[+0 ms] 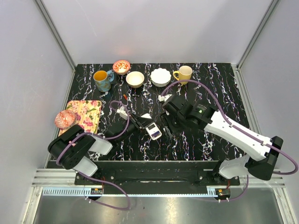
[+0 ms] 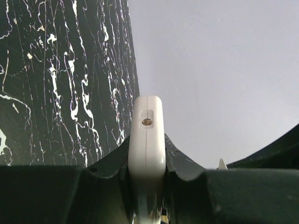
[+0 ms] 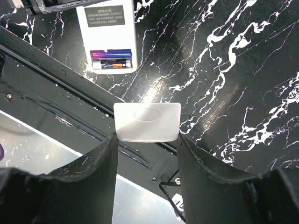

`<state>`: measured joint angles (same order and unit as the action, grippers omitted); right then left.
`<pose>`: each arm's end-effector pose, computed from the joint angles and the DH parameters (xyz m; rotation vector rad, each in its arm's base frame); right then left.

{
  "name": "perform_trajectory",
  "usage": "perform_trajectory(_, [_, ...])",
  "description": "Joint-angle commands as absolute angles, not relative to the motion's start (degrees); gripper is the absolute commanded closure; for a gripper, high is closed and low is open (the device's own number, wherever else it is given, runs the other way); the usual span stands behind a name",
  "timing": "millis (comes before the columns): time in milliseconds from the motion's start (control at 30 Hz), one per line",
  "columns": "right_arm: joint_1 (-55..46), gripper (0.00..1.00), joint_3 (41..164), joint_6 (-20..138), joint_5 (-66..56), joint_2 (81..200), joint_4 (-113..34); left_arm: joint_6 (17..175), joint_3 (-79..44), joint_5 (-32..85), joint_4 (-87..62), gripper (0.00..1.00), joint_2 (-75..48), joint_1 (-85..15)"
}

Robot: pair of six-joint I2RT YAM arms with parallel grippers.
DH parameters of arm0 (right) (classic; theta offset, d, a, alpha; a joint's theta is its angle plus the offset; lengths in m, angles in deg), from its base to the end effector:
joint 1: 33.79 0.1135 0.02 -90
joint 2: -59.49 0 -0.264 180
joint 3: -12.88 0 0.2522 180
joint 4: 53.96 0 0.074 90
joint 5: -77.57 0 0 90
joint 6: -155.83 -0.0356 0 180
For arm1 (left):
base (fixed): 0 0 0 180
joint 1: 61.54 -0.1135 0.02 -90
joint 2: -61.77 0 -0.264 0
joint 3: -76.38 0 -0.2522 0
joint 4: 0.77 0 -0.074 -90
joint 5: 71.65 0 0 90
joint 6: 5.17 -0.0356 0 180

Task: Load the batteries into the remote control

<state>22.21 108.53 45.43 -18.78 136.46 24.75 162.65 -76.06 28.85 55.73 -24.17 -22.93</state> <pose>0.1453 0.2084 0.3567 -0.7713 2.5307 0.3226 0.1854 -0.1564 0.1585 -0.4761 1.8380 -1.6472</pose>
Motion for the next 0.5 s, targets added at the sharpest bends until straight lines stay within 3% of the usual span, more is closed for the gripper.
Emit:
perform_trajectory(0, [22.7, 1.0, 113.2, 46.6, -18.9, 139.8, 28.2, 166.4, -72.2, 23.5, 75.5, 1.0, -26.9, -22.3])
perform_trajectory(467, [22.6, 1.0, 111.8, 48.0, -16.6, 145.4, 23.5, 167.5, -68.2, 22.7, 80.8, 1.0, -31.4, -21.0])
